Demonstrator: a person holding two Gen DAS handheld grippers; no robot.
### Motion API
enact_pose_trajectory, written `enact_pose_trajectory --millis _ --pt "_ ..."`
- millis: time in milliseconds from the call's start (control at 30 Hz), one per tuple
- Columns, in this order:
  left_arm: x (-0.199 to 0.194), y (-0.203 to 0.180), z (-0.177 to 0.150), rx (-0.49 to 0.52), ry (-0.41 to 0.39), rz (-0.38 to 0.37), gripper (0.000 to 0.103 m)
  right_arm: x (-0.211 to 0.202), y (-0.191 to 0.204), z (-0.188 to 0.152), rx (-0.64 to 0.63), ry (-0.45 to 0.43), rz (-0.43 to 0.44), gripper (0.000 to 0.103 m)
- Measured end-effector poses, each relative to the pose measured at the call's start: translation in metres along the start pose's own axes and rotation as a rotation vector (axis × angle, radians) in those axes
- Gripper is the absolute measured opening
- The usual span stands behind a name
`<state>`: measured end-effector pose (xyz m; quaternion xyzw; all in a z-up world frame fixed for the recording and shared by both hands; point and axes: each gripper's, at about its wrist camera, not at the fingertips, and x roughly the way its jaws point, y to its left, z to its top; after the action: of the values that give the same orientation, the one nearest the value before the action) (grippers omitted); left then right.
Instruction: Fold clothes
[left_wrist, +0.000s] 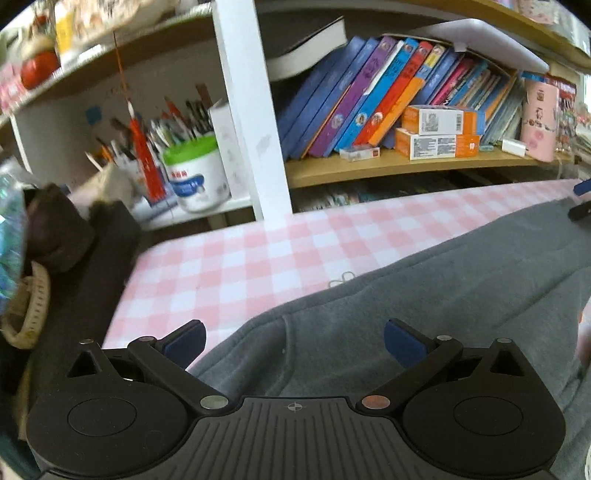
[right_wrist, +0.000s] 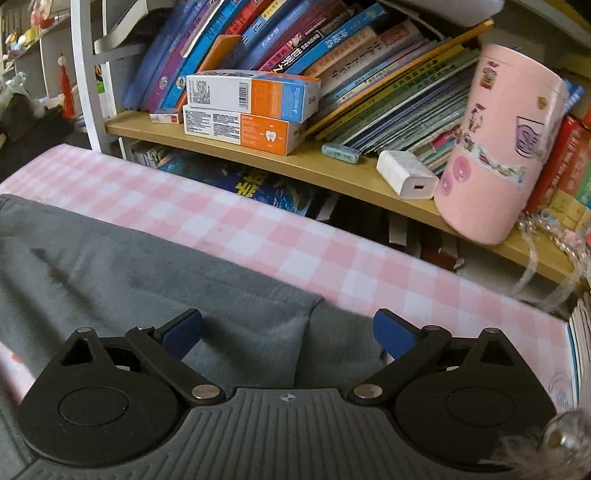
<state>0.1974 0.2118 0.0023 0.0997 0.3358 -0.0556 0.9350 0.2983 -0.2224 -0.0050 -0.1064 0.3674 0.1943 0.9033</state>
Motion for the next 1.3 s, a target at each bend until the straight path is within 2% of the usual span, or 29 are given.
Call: enact_pose_trajectory --millis 67,200,300,467,600,667,700,733,767,800,833,867,900,933,1033,1133,1200,1300 --pt "0.012 0.003 0.004 0.022 0.022 0.019 0.103 0.004 -0.002 0.003 -0.008 -0.014 0.013 0.097" --pt "0.034 -0.001 0.007 0.137 0.072 0.066 0.101 0.015 -0.007 0.011 -0.017 -0.025 0.054 0.090" --pt "0.043 0.003 0.009 0.151 0.084 0.025 0.099 0.022 -0.007 0.014 -0.049 -0.015 0.089 0.090" --pt "0.052 0.024 0.010 0.075 0.108 -0.088 0.098 0.032 -0.014 0.014 -0.027 0.016 0.134 0.090" --pt "0.054 0.032 0.007 0.025 0.106 -0.138 0.096 0.039 -0.020 0.010 0.005 0.037 0.138 0.089" --pt "0.052 0.033 0.006 0.006 0.103 -0.171 0.086 0.038 -0.022 0.009 0.022 0.028 0.141 0.085" --pt "0.051 0.033 0.005 -0.004 0.101 -0.188 0.078 0.036 -0.022 0.008 0.022 0.025 0.141 0.079" --pt "0.050 0.033 0.005 -0.013 0.099 -0.205 0.068 0.035 -0.022 0.008 0.023 0.023 0.142 0.069" --pt "0.049 0.033 0.006 -0.017 0.100 -0.218 0.063 0.032 -0.022 0.008 0.024 0.023 0.144 0.054" --pt "0.048 0.031 0.006 -0.019 0.104 -0.228 0.053 0.030 -0.023 0.008 0.029 0.026 0.147 0.046" --pt "0.047 0.029 0.007 -0.019 0.110 -0.236 0.044 0.027 -0.023 0.008 0.037 0.035 0.150 0.033" --pt "0.045 0.027 0.007 -0.014 0.116 -0.248 0.038 0.025 -0.024 0.009 0.045 0.045 0.158 0.025" --pt "0.043 0.025 0.008 -0.007 0.122 -0.263 0.023 0.022 -0.022 0.008 0.043 0.054 0.160 0.022" --pt "0.041 0.022 0.008 0.015 0.126 -0.265 0.015 0.020 -0.019 0.008 0.033 0.061 0.155 0.019" --pt "0.027 0.007 0.010 0.103 0.114 -0.189 0.011 0.005 -0.008 0.006 -0.009 0.049 0.111 0.016" --pt "0.000 0.001 0.016 0.117 0.040 -0.141 0.011 -0.027 0.004 0.005 -0.043 -0.062 0.023 0.016" --pt "-0.024 -0.002 0.017 0.116 -0.014 -0.130 0.011 -0.058 0.013 0.000 -0.065 -0.139 -0.010 0.016" --pt "-0.063 -0.007 0.007 0.091 -0.091 -0.132 0.011 -0.101 0.025 -0.016 -0.084 -0.204 -0.029 0.016"
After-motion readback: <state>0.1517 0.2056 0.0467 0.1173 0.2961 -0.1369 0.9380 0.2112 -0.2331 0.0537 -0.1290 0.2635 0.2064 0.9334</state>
